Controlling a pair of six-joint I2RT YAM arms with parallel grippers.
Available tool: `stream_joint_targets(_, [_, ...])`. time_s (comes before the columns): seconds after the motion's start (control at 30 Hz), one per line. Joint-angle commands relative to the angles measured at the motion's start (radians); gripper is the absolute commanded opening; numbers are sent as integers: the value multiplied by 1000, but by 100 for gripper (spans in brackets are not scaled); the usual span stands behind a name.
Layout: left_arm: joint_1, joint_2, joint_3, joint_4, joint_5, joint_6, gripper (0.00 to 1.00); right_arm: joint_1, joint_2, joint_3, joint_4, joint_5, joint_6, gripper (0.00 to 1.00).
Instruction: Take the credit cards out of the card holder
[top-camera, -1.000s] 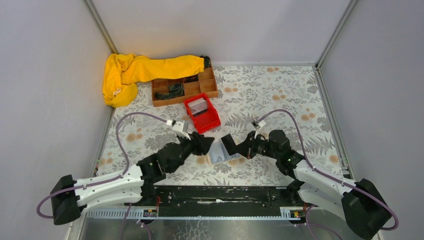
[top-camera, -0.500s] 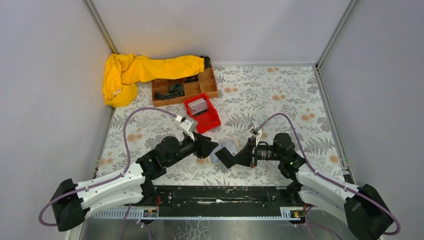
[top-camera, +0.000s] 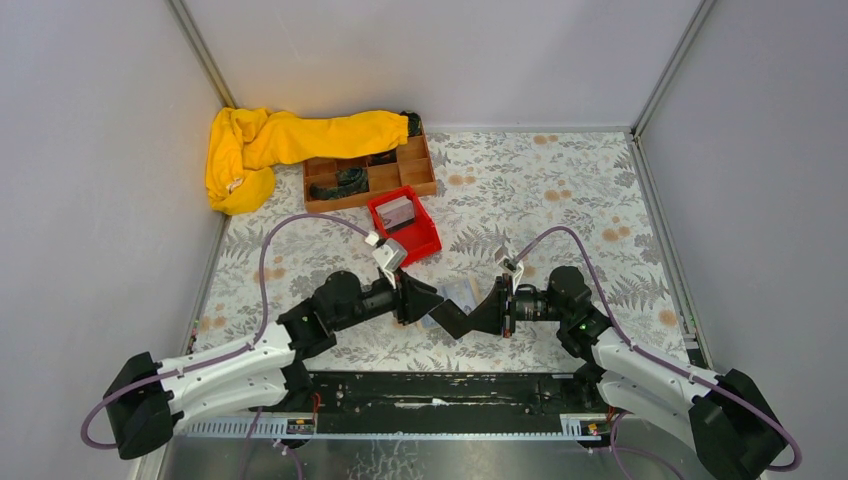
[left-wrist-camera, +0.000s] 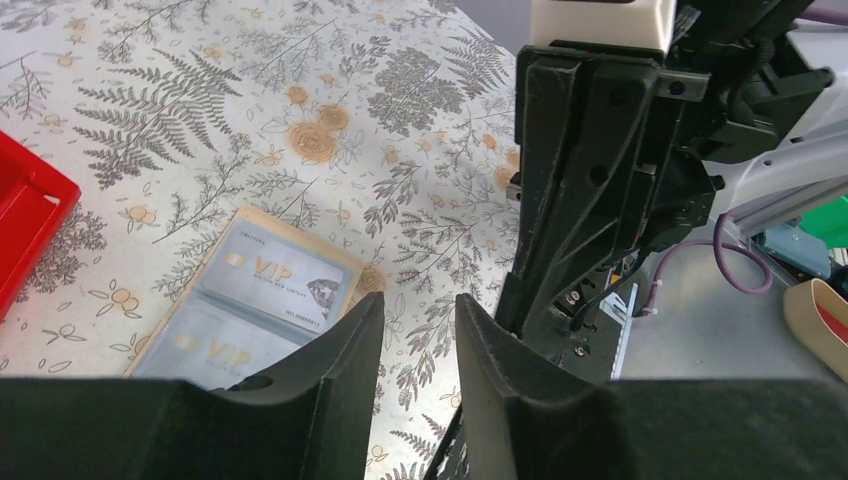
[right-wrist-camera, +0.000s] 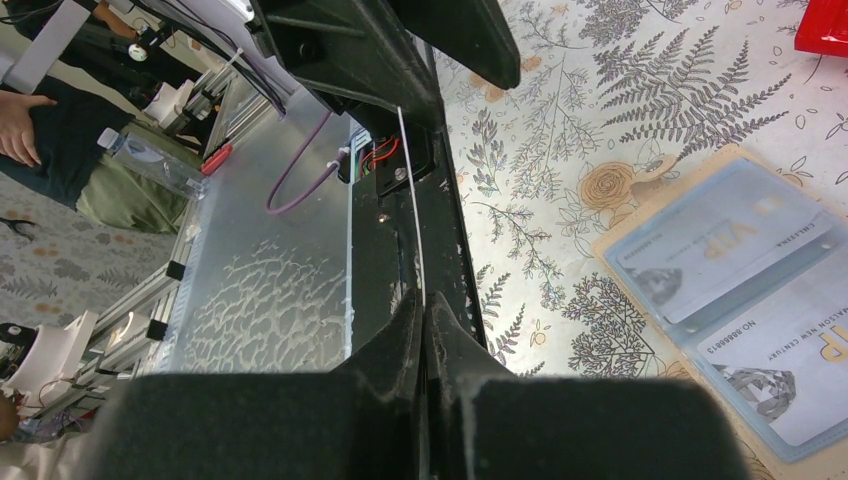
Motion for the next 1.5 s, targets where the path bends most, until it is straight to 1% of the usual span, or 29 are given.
stream_joint_targets(0.0, [3, -35, -19, 76, 56, 12, 39, -5, 1, 6, 44, -4, -5, 0])
stream_joint_targets(0.07, [2, -51, -20, 56, 39, 16, 39, -5, 3, 8, 41, 0, -7, 0])
stream_joint_targets(0.17, [3, -78, -27, 36, 19, 21, 43, -5, 3, 12, 39, -5, -7, 0])
stream_joint_targets(0.27, [2, -92, -26, 27, 32, 22, 47, -5, 3, 13, 37, -5, -9, 0])
stream_joint_targets(0.47, [2, -40, -39, 76, 119, 2, 45, -5, 11, 18, 42, -1, -11, 0])
stream_joint_targets(0.57, [1, -18, -53, 100, 135, -8, 41, -5, 13, 25, 41, 0, -12, 0])
stream_joint_targets(0.7, [-3, -19, -60, 105, 145, -10, 24, -5, 15, 31, 29, 5, -24, 0])
stream_joint_targets(0.83, [-4, -31, -62, 96, 139, -5, 12, -5, 27, 35, 30, 6, -28, 0])
stream_joint_targets(0.9, [-4, -33, -64, 96, 136, -4, 1, -5, 32, 37, 31, 10, -28, 0])
stream_joint_targets(1.03, [-3, -34, -70, 105, 129, -2, 0, -5, 24, 33, 17, 59, -36, 0])
stream_joint_targets(1.07, [-3, -35, -71, 106, 127, -1, 0, -5, 18, 32, 12, 75, -39, 3])
stream_joint_targets(1.1, [-3, -35, -72, 108, 128, -1, 0, -5, 12, 31, 9, 89, -43, 14])
stream_joint_targets(1.13, [-3, -33, -73, 108, 131, 1, 0, -5, 4, 30, 8, 100, -44, 19])
stream_joint_targets(1.17, [-3, -30, -72, 107, 132, 2, 0, -5, -2, 30, 8, 109, -46, 21])
stream_joint_targets(1.33, [-3, -6, -71, 114, 150, -1, 0, -5, -4, 37, 15, 112, -47, 21])
stream_joint_targets(1.47, [-4, 14, -69, 117, 146, 0, 0, -5, -3, 32, 53, 92, -37, 23])
